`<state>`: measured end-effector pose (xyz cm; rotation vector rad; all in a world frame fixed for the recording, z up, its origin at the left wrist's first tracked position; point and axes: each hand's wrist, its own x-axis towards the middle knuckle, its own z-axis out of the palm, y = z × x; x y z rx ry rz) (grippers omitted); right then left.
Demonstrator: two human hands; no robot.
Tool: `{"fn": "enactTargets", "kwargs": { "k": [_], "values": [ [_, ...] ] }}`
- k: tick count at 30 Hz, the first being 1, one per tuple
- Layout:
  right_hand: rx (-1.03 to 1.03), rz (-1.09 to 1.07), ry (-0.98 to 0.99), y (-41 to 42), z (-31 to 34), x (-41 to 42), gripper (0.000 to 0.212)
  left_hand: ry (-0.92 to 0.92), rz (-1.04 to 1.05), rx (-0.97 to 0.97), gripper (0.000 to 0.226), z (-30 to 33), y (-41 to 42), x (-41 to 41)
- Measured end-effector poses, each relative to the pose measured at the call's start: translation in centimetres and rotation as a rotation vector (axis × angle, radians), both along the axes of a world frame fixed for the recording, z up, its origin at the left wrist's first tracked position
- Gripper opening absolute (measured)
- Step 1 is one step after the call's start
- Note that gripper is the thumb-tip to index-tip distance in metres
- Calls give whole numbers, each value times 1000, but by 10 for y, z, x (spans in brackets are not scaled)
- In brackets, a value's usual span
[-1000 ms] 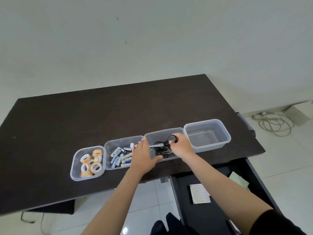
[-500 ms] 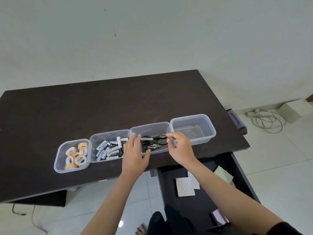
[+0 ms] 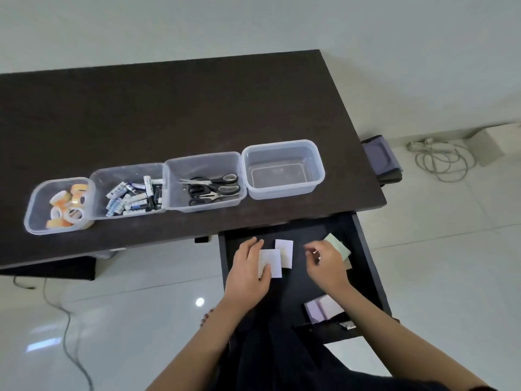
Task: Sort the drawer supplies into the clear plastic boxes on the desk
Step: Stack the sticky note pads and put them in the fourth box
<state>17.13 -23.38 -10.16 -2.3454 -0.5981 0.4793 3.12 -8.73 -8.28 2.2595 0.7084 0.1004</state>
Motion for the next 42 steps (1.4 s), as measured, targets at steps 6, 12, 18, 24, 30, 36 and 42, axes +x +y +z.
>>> {"fn": "enactTargets", "kwargs": {
  "k": [6,12,18,24,30,36,42],
  "values": [
    [-247,-29,91,-51,-26,21,32,369,-43,-17,67,-47,-18,15],
    [-504,92,53,-57,-45,42,50,603,-83,19,71,-71,-21,31],
    [-559,130,47,-49,-57,49,41,614,10,60,54,-78,-20,37],
    [-586,152,45,-52,-63,42,37,659,81,28,49,-83,-24,29],
    [-462,88,189,-59,-64,32,27,529,199,-142,35,-82,-28,16],
    [-369,78,261,-60,-53,25,20,459,225,-266,17,-69,-26,6],
    [-187,16,301,-50,-39,13,20,300,178,-286,20,-49,-31,6]
  ]
}}
